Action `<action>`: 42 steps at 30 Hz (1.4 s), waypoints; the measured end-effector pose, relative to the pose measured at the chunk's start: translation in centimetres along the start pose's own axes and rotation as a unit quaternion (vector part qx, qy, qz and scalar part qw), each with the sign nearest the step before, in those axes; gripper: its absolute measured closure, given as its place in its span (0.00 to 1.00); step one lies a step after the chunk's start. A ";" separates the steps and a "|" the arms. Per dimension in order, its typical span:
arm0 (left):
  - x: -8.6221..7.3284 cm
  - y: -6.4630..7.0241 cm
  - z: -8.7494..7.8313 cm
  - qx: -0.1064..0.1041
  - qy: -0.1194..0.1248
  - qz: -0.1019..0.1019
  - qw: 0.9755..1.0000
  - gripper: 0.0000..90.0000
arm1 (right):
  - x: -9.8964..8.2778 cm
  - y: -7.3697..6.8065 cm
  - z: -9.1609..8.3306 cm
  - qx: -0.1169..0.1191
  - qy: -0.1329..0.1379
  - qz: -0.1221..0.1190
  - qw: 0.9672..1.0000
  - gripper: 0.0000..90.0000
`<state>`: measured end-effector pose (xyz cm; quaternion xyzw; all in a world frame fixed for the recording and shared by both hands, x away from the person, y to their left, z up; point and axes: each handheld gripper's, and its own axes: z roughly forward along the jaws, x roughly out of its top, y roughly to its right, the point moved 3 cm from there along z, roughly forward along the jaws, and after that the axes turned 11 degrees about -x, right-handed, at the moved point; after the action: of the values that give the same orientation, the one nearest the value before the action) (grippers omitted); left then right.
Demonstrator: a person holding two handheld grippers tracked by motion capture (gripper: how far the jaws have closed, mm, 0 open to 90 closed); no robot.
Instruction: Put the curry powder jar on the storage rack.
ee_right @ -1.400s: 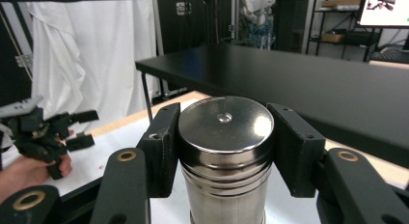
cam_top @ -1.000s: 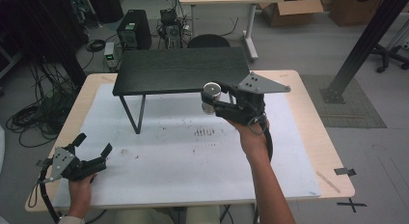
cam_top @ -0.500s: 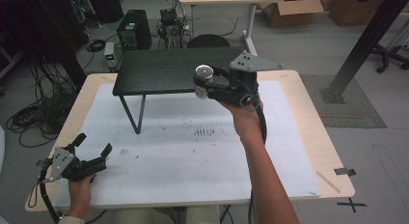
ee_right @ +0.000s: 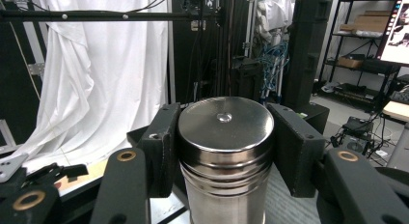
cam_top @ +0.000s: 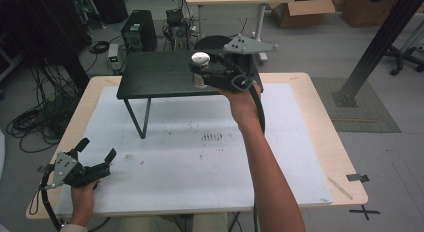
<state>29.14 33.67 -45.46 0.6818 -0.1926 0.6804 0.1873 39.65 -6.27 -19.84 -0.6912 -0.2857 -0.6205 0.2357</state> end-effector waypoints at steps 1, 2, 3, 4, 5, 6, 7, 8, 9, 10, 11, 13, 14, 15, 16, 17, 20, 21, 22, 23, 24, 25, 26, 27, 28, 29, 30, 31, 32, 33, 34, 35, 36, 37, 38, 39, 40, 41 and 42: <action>0.0 0.0 0.0 0.000 0.000 0.000 1.000 0.00 | 0.1 0.1 0.3 0.000 -0.001 -0.001 1.000 0.54; 0.0 0.0 0.0 0.000 0.000 0.000 1.000 0.00 | 0.2 0.1 0.6 0.000 -0.002 -0.003 1.000 0.54; 0.0 0.0 0.0 0.000 0.000 0.000 1.000 0.00 | 0.3 0.1 0.9 -0.001 -0.003 -0.005 1.000 0.54; 0.0 0.0 0.0 0.000 0.000 0.000 1.000 0.00 | 0.4 0.2 1.2 -0.002 -0.004 -0.006 1.000 0.54; 0.0 0.0 0.0 0.000 0.000 0.000 1.000 0.00 | 0.5 0.3 1.6 -0.002 -0.006 -0.007 1.000 0.54; 0.0 0.0 0.0 0.000 0.000 0.000 1.000 0.00 | 0.6 0.3 2.0 -0.003 -0.006 -0.007 1.000 0.54; 0.0 0.0 0.0 0.000 0.000 0.000 1.000 0.00 | 0.6 0.4 2.3 -0.003 -0.006 -0.008 1.000 0.54; 0.0 0.0 0.0 0.000 0.000 0.000 1.000 0.00 | 0.7 0.4 2.6 -0.004 -0.007 -0.007 1.000 0.54; 0.0 0.0 0.0 0.000 0.000 0.000 1.000 0.00 | 0.7 0.5 3.0 -0.005 -0.007 -0.007 1.000 0.54; 0.0 0.0 0.0 0.000 0.000 0.000 1.000 0.00 | 0.8 0.5 3.3 -0.005 -0.008 -0.006 1.000 0.54; 0.0 0.0 0.0 0.000 0.000 0.000 1.000 0.00 | 0.8 0.5 3.7 -0.006 -0.009 -0.007 1.000 0.54; 0.0 0.0 0.0 0.000 0.000 0.000 1.000 0.00 | 0.9 0.6 4.4 -0.008 -0.011 -0.006 1.000 0.54; 0.0 0.0 0.0 0.000 0.000 -0.001 1.000 0.00 | 0.9 0.6 4.7 -0.009 -0.012 -0.006 1.000 0.54; 0.0 0.0 0.0 0.000 0.000 -0.001 1.000 0.00 | 0.9 0.7 5.1 -0.010 -0.014 -0.006 1.000 0.54; 0.0 0.0 0.0 0.000 0.000 -0.001 1.000 0.00 | 0.8 0.7 5.4 -0.011 -0.017 -0.006 1.000 0.54; 0.0 0.0 0.0 0.000 0.000 -0.001 1.000 0.00 | 0.8 0.7 5.8 -0.012 -0.018 -0.007 1.000 0.54; 0.0 0.0 0.0 0.000 -0.001 0.000 1.000 0.00 | 0.6 0.9 6.7 -0.016 -0.027 -0.006 0.999 0.54; 0.0 0.0 0.0 0.000 -0.001 0.000 1.000 0.00 | 0.4 1.0 7.4 -0.019 -0.033 -0.005 0.999 0.54; 0.0 0.0 0.0 0.000 -0.001 -0.001 1.000 0.00 | 0.4 1.0 7.4 -0.019 -0.033 -0.005 0.999 0.54; 0.0 0.0 0.0 0.000 -0.001 0.000 1.000 0.00 | 0.3 1.1 7.7 -0.021 -0.036 -0.004 0.999 0.54; 0.0 0.0 0.0 0.000 -0.001 -0.001 1.000 0.00 | 0.2 1.2 8.0 -0.024 -0.038 -0.001 0.999 0.54; 0.0 0.0 0.0 0.000 -0.001 -0.001 1.000 0.00 | 0.2 1.4 8.4 -0.025 -0.039 0.002 0.999 0.54; 0.0 0.0 0.0 0.000 -0.001 0.000 1.000 0.00 | 0.1 1.5 8.7 -0.027 -0.041 0.005 0.999 0.54; 0.0 0.0 0.0 0.000 -0.001 -0.001 1.000 0.00 | 0.0 1.7 9.0 -0.029 -0.042 0.007 0.999 0.54; 0.0 0.0 0.0 0.000 -0.001 0.000 1.000 0.00 | 0.0 1.9 9.3 -0.032 -0.043 0.010 0.999 0.54; 0.0 0.0 0.0 0.000 0.000 -0.001 1.000 0.00 | -0.1 2.0 9.6 -0.033 -0.045 0.013 0.998 0.54; 0.0 0.0 0.0 0.000 0.000 -0.001 1.000 0.00 | -0.2 2.1 9.8 -0.035 -0.048 0.014 0.998 0.54; 0.0 0.0 0.0 -0.001 0.000 -0.001 1.000 0.00 | -0.3 2.2 10.1 -0.037 -0.052 0.013 0.998 0.54; 0.0 0.0 0.0 0.000 0.000 -0.002 1.000 0.00 | -0.5 2.3 10.4 -0.039 -0.057 0.012 0.998 0.54; 0.0 0.0 0.0 0.000 0.000 -0.001 1.000 0.00 | -0.6 2.3 10.7 -0.041 -0.061 0.012 0.997 0.54; 0.0 0.0 0.0 0.000 0.000 -0.001 1.000 0.00 | -0.8 2.4 11.0 -0.042 -0.064 0.012 0.997 0.54; 0.0 0.0 0.0 -0.001 0.000 -0.002 1.000 0.00 | -0.9 2.5 11.2 -0.043 -0.066 0.013 0.997 0.54; 0.0 0.0 0.0 0.000 -0.001 -0.001 1.000 0.00 | -1.0 2.5 11.4 -0.043 -0.069 0.015 0.997 0.54; 0.0 0.0 0.0 0.000 0.000 -0.001 1.000 0.00 | -1.1 2.5 11.6 -0.044 -0.071 0.016 0.996 0.54; 0.0 0.0 0.0 0.000 0.000 -0.002 1.000 0.00 | -1.3 2.6 11.8 -0.045 -0.074 0.015 0.996 0.54; 0.0 0.0 0.0 0.000 0.000 -0.002 1.000 0.00 | -1.4 2.6 11.9 -0.046 -0.076 0.016 0.996 0.54; 0.0 0.0 0.0 0.000 0.000 -0.002 1.000 0.00 | -1.5 2.7 12.1 -0.046 -0.078 0.018 0.996 0.54; 0.0 0.0 0.0 0.000 0.000 -0.002 1.000 0.00 | -1.5 2.7 12.2 -0.046 -0.080 0.019 0.996 0.54; 0.0 0.0 0.0 0.000 0.000 -0.002 1.000 0.00 | -1.6 2.7 12.3 -0.046 -0.081 0.020 0.995 0.54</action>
<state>29.14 33.67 -45.46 0.6821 -0.1916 0.6799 0.1890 50.29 -0.06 -22.82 -0.7549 -0.2607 -0.5703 0.1922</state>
